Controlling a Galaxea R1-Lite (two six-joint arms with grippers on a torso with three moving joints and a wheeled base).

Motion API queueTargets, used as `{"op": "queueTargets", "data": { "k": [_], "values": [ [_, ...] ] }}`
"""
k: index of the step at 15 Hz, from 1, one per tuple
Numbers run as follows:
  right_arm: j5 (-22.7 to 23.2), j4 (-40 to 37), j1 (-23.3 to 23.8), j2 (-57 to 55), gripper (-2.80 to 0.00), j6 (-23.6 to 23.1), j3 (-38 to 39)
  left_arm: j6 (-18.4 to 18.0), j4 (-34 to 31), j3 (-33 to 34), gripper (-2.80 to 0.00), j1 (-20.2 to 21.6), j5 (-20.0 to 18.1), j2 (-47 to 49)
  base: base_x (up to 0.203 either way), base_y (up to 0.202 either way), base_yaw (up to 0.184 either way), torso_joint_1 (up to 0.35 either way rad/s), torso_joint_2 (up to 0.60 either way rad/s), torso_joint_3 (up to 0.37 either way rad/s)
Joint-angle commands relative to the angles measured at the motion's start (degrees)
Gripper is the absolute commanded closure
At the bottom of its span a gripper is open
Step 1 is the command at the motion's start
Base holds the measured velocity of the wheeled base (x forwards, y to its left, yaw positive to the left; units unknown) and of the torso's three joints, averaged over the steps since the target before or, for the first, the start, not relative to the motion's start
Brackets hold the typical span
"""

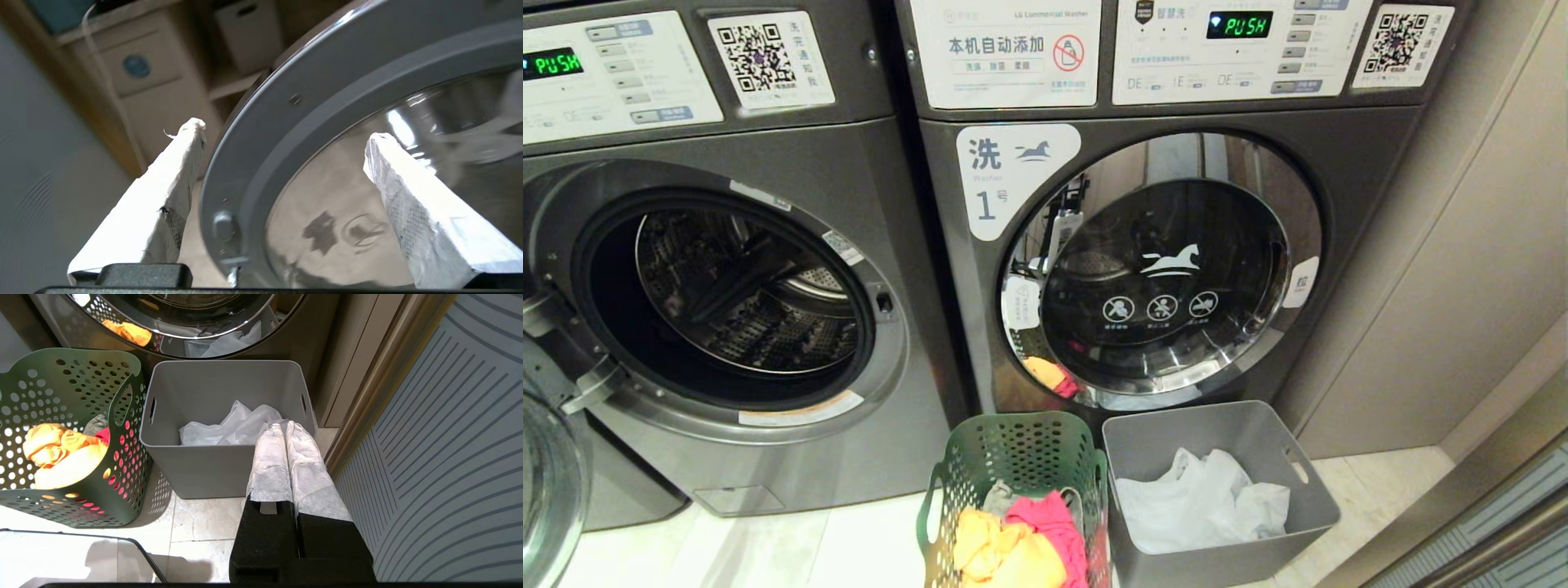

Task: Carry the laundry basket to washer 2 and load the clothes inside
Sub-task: Open the lid of the washing machine

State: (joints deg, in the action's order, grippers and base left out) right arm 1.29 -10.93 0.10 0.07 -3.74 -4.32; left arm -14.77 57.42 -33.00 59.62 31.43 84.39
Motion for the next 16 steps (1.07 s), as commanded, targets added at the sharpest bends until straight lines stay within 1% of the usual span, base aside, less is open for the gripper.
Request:
{"op": "queueTargets", "data": {
  "k": [1, 2, 3, 4, 5, 7, 8, 9, 10, 12, 14, 15, 16],
  "values": [
    [0.03, -0.05, -0.01, 0.01, 0.00, -0.04, 0.01, -0.24, 2.17, 1.07, -2.80, -1.07, -6.66, -5.78, 0.000, 0.000, 0.000, 0.000, 0.00, 0.000],
    [0.03, -0.05, -0.01, -0.01, 0.00, -0.04, 0.02, -0.30, 1.57, 1.76, -2.80, -1.79, -8.15, -7.70, 0.000, 0.000, 0.000, 0.000, 0.00, 0.000],
    [0.03, -0.05, -0.01, 0.01, 0.00, -0.04, 0.01, -0.34, -0.42, 2.80, -2.80, -3.27, -8.88, -9.87, 0.000, 0.000, 0.000, 0.000, 0.00, 0.000],
    [0.03, -0.05, -0.01, 0.01, 0.00, -0.04, 0.04, -0.38, -3.80, 3.50, -2.80, -5.73, -9.11, -11.90, 0.000, 0.000, 0.000, 0.000, 0.00, 0.000],
    [0.03, -0.05, -0.01, -0.05, 0.00, -0.04, 0.01, -0.37, -8.56, 3.69, -2.80, -8.50, -9.04, -13.44, 0.000, 0.000, 0.000, 0.000, 0.00, 0.000],
    [0.03, -0.05, -0.01, 0.01, 0.00, -0.04, 0.01, -0.29, -19.35, 3.69, -2.80, -15.84, -8.30, -16.39, 0.000, 0.000, 0.000, 0.000, 0.00, 0.000],
    [0.03, -0.05, -0.01, 0.01, 0.00, -0.04, 0.01, -0.28, -22.88, 3.96, -2.80, -19.57, -7.60, -17.57, 0.000, 0.000, 0.000, 0.000, 0.00, 0.000],
    [0.03, -0.05, -0.01, -0.04, 0.00, -0.04, 0.01, -0.28, -25.03, 4.98, -2.80, -23.50, -6.76, -19.08, 0.000, 0.000, 0.000, 0.000, 0.00, 0.000],
    [0.03, -0.05, -0.01, 0.01, 0.00, -0.04, 0.01, -0.30, -25.91, 6.55, 0.00, -27.48, -5.71, -20.86, 0.000, 0.000, 0.000, 0.000, 0.00, 0.000],
    [0.03, -0.05, -0.01, 0.01, 0.00, -0.04, 0.01, -0.49, -26.47, 9.13, 0.00, -35.19, -4.65, -25.77, 0.000, 0.000, 0.000, 0.000, 0.00, 0.000],
    [0.03, -0.05, -0.01, -0.04, 0.00, -0.04, 0.01, -0.94, -27.39, 12.64, 0.00, -44.61, -4.54, -31.69, 0.000, 0.000, 0.000, 0.000, 0.00, 0.000],
    [0.03, -0.05, -0.01, 0.01, 0.00, -0.04, 0.01, -1.17, -28.20, 16.11, 0.00, -48.52, -5.21, -35.29, 0.000, 0.000, 0.000, 0.000, 0.00, 0.000],
    [0.03, -0.05, -0.01, -0.02, 0.00, -0.04, 0.01, -1.31, -29.09, 20.89, 0.00, -51.15, -6.90, -38.71, 0.000, 0.000, 0.000, 0.000, 0.00, 0.000]
  ]
}}
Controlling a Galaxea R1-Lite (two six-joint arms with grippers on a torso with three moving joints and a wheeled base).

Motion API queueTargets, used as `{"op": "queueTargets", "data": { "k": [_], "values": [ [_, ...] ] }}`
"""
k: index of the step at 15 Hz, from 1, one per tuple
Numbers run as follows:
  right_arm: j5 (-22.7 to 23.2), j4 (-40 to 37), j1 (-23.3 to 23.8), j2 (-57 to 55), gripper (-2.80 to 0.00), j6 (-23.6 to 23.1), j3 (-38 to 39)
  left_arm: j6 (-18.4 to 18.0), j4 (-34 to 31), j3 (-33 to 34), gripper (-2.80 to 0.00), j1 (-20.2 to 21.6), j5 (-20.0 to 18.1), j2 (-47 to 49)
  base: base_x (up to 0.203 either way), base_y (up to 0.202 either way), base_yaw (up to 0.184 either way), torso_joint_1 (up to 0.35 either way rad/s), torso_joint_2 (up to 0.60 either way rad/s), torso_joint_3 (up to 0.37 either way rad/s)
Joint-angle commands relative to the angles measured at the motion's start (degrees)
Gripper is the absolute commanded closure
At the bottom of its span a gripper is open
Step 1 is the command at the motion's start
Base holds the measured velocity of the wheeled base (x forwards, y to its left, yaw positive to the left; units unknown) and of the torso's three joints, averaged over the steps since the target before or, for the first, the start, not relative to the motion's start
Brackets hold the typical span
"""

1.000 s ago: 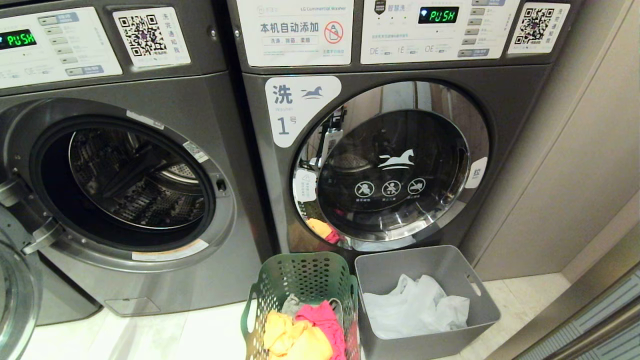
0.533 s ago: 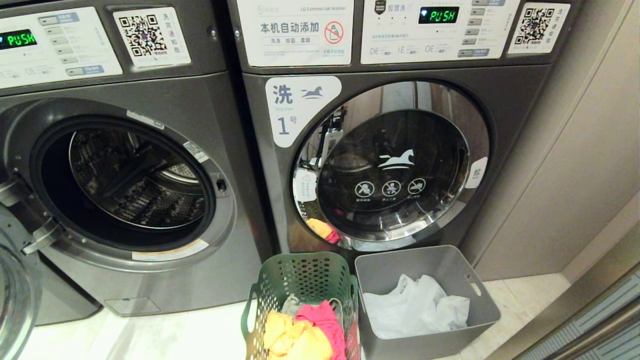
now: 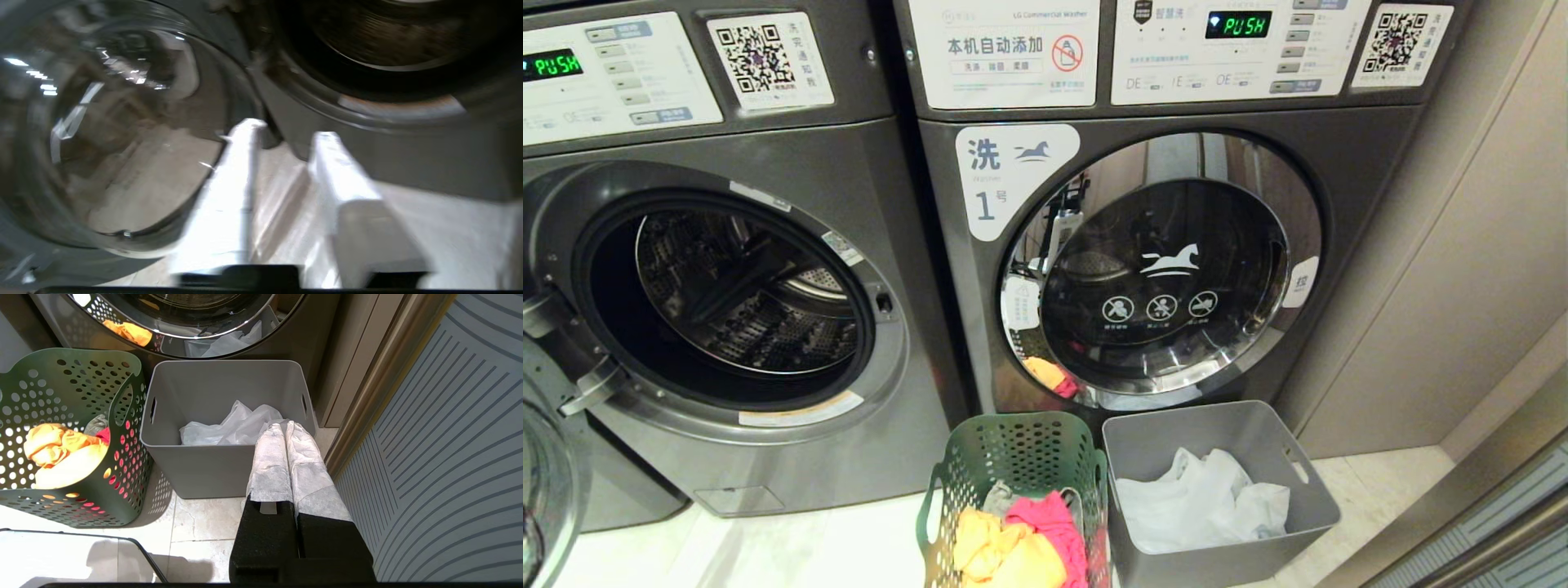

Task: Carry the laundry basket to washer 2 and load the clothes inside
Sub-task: Open the lid of the washing machine

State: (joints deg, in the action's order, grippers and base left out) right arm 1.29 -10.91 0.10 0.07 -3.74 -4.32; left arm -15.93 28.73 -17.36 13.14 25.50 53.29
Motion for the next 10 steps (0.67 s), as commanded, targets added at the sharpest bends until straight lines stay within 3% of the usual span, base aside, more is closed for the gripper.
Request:
{"op": "queueTargets", "data": {
  "k": [1, 3, 4, 7, 10],
  "values": [
    [0.03, -0.07, -0.01, -0.05, 0.00, -0.04, 0.01, -0.14, -1.55, 10.70, 0.00, -5.84, -3.31, -10.76, 0.000, 0.000, 0.000, 0.000, 0.00, 0.000],
    [0.08, -0.07, -0.01, -0.01, 0.00, -0.04, 0.01, 0.84, -5.62, 18.61, 0.00, -6.94, -7.56, -18.94, 0.000, 0.000, 0.000, 0.000, 0.00, 0.000],
    [0.03, -0.07, -0.01, 0.01, 0.00, -0.04, 0.01, 1.66, -10.00, 19.28, 0.00, -7.26, -9.46, -23.26, 0.000, 0.000, 0.000, 0.000, 0.00, 0.000],
    [0.03, -0.07, -0.01, 0.01, 0.00, -0.04, 0.01, 3.05, -19.59, 18.07, 0.00, -8.35, -14.80, -32.61, 0.000, 0.000, 0.000, 0.000, 0.00, 0.000],
    [0.03, -0.07, -0.01, -0.01, 0.00, 0.02, 0.01, 3.25, -27.85, 15.89, 0.00, -10.89, -17.79, -41.12, 0.000, 0.000, 0.000, 0.000, 0.00, 0.000]
  ]
}}
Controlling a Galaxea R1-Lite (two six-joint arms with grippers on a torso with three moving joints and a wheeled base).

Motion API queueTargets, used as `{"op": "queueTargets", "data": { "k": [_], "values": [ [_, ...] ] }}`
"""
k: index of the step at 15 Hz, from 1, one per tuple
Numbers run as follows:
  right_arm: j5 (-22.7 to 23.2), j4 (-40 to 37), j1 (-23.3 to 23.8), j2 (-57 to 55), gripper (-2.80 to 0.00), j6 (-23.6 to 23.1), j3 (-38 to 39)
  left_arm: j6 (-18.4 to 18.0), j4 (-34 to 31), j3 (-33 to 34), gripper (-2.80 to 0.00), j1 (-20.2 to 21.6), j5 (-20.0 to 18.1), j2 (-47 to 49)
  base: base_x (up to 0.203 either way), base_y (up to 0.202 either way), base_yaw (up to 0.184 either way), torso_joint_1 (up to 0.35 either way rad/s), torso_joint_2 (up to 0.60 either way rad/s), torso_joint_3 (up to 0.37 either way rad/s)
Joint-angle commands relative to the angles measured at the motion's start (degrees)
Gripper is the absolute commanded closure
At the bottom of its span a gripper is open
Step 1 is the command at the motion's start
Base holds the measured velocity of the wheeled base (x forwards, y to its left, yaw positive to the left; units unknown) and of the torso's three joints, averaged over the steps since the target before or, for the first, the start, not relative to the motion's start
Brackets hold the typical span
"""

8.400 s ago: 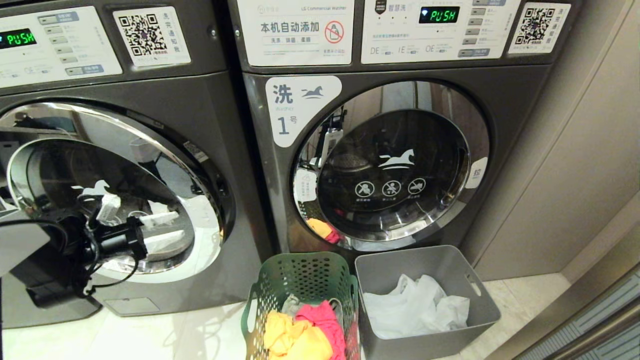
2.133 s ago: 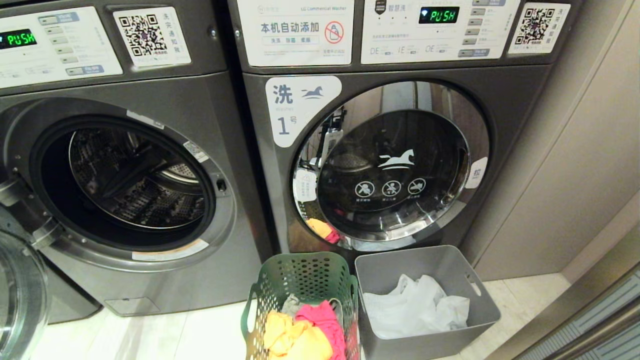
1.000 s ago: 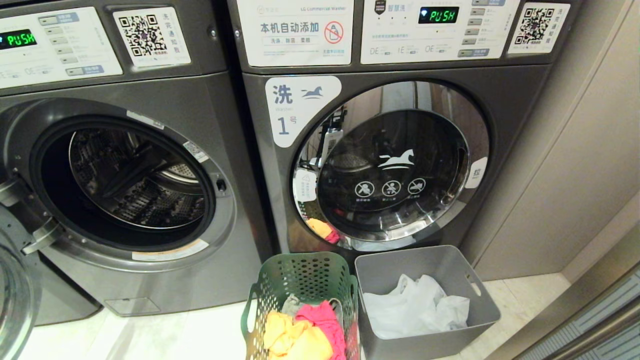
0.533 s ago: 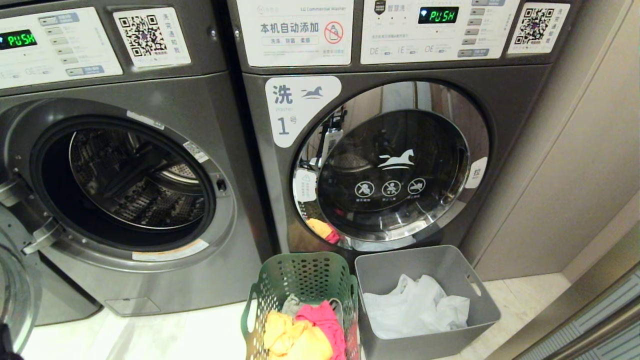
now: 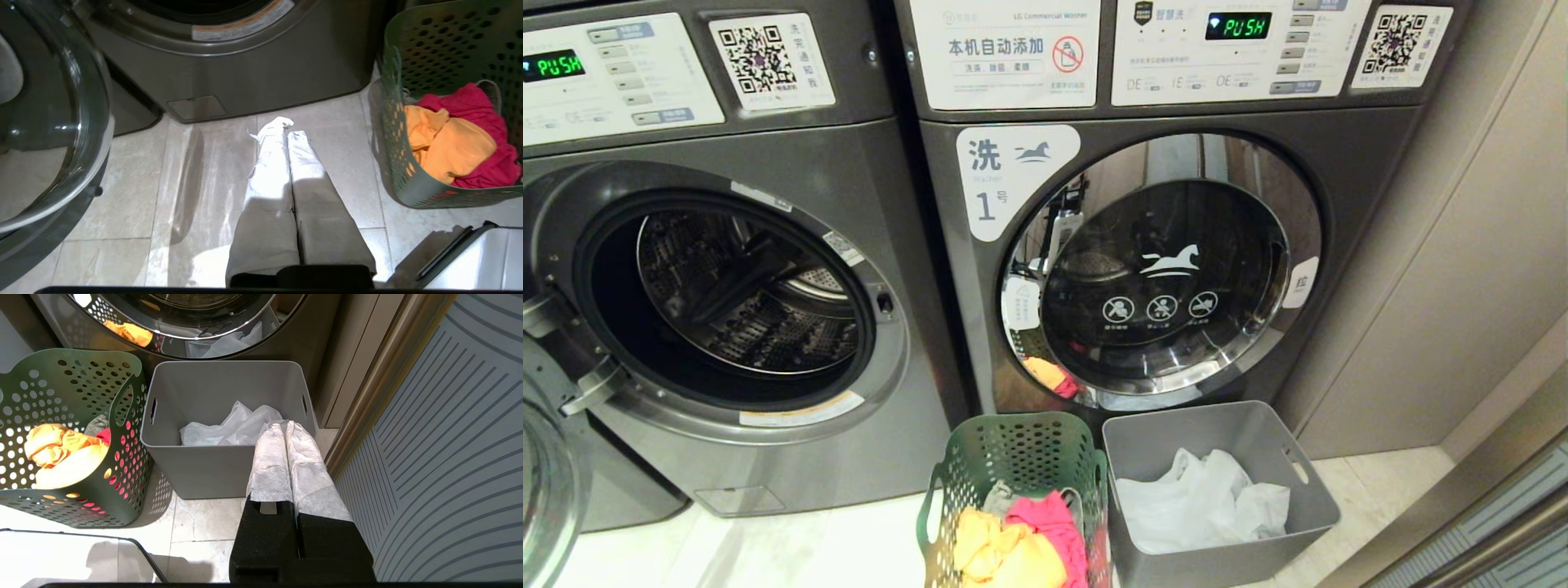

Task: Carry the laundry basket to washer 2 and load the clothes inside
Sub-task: Open the lid of the washing machine

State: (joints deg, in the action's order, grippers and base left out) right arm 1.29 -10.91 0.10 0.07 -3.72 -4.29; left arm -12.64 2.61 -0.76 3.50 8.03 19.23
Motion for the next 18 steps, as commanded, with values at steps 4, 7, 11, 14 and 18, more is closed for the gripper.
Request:
{"op": "queueTargets", "data": {
  "k": [4, 7, 11, 14, 18],
  "values": [
    [0.03, -0.08, -0.01, 0.00, 0.00, -0.01, -0.02, -0.80, -2.23, -0.85, 0.00, -2.95, -1.28, -17.66, 0.000, 0.000, 0.000, 0.000, 0.00, 0.000],
    [0.03, -0.08, -0.01, -0.04, 0.00, 0.42, -0.02, -1.48, 0.68, 0.41, 0.00, -3.33, -4.29, -19.20, 0.000, 0.000, 0.000, 0.000, 0.00, 0.000],
    [0.03, -0.08, -0.01, -0.07, 0.00, 0.47, -0.02, -1.95, 0.55, 0.41, 0.00, -3.33, -4.53, -19.23, 0.000, 0.000, 0.000, 0.000, 0.00, 0.000],
    [0.03, -0.08, -0.01, -0.07, 0.00, 0.47, -0.02, -1.45, 0.64, 0.41, 0.00, -3.33, -4.47, -19.15, 0.000, 0.000, 0.000, 0.000, 0.00, 0.000],
    [0.03, -0.08, -0.01, 0.01, 0.00, 0.47, -0.02, -2.21, 0.12, 0.32, 0.00, -3.33, -4.60, -19.14, 0.000, 0.000, 0.000, 0.000, 0.00, 0.000]
  ]
}}
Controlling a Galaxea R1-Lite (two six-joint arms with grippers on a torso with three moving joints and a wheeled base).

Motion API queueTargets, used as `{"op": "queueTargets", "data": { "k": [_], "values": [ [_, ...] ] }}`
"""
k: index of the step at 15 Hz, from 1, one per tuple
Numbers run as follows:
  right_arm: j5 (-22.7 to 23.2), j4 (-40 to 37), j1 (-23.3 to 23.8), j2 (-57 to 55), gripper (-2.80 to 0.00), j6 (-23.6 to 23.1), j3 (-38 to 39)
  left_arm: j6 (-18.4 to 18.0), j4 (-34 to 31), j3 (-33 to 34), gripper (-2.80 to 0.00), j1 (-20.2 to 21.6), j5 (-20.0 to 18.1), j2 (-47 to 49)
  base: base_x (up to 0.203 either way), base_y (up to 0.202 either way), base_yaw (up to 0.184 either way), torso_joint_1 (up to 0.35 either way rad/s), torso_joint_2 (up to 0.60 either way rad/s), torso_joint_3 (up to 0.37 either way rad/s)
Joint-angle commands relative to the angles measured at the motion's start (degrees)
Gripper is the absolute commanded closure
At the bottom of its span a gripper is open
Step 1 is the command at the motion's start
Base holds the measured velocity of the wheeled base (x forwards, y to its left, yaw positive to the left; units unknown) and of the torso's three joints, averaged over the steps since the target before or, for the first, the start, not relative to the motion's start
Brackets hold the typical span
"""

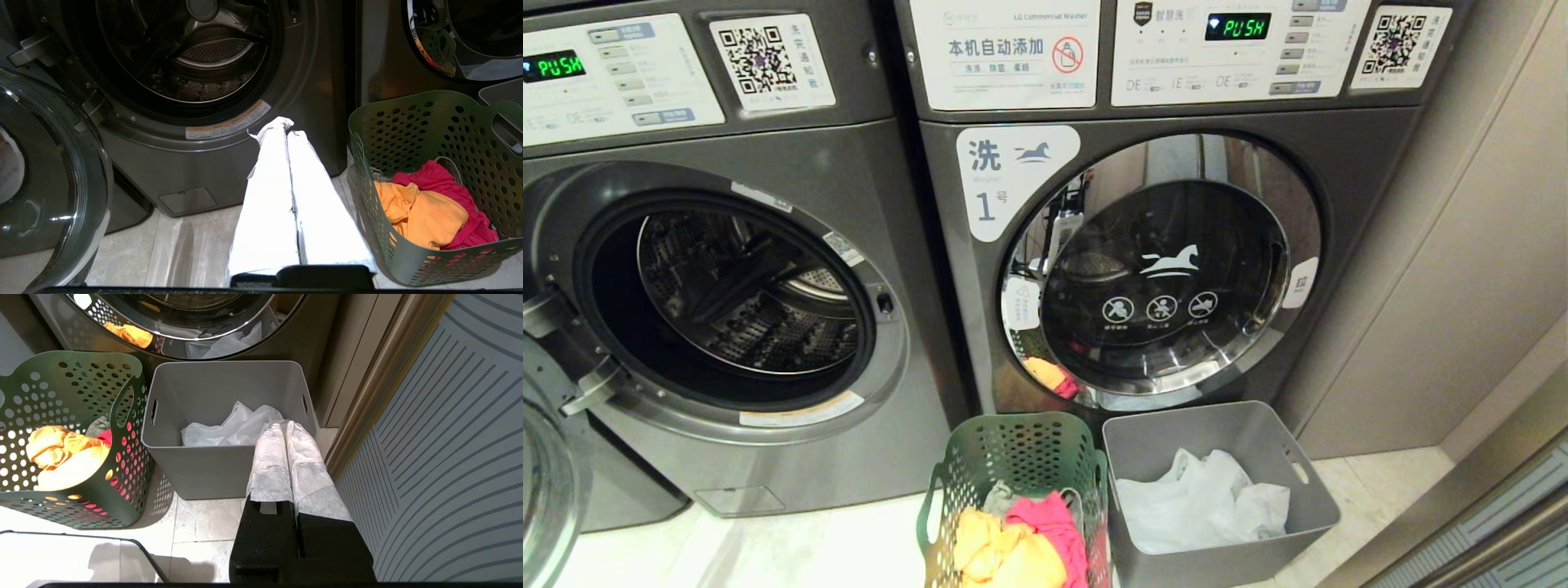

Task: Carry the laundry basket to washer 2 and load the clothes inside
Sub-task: Open the lid of the washing machine

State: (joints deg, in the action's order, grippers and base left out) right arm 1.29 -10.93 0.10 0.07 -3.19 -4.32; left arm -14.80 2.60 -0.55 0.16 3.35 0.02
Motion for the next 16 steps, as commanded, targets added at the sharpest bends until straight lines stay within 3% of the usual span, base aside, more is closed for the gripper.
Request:
{"op": "queueTargets", "data": {
  "k": [1, 16],
  "values": [
    [0.03, -0.05, -0.01, 0.01, 0.00, -0.06, 0.01, -0.23, 0.12, 0.11, 0.00, 0.02, 0.08, -0.01, 0.000, 0.000, 0.000, 0.000, 0.00, 0.000],
    [0.11, -0.05, -0.01, 0.01, 0.00, -0.28, 0.10, -1.81, 0.12, 0.20, 0.00, 0.02, -0.45, 0.06, 0.000, 0.000, 0.000, 0.000, 0.00, 0.000]
  ]
}}
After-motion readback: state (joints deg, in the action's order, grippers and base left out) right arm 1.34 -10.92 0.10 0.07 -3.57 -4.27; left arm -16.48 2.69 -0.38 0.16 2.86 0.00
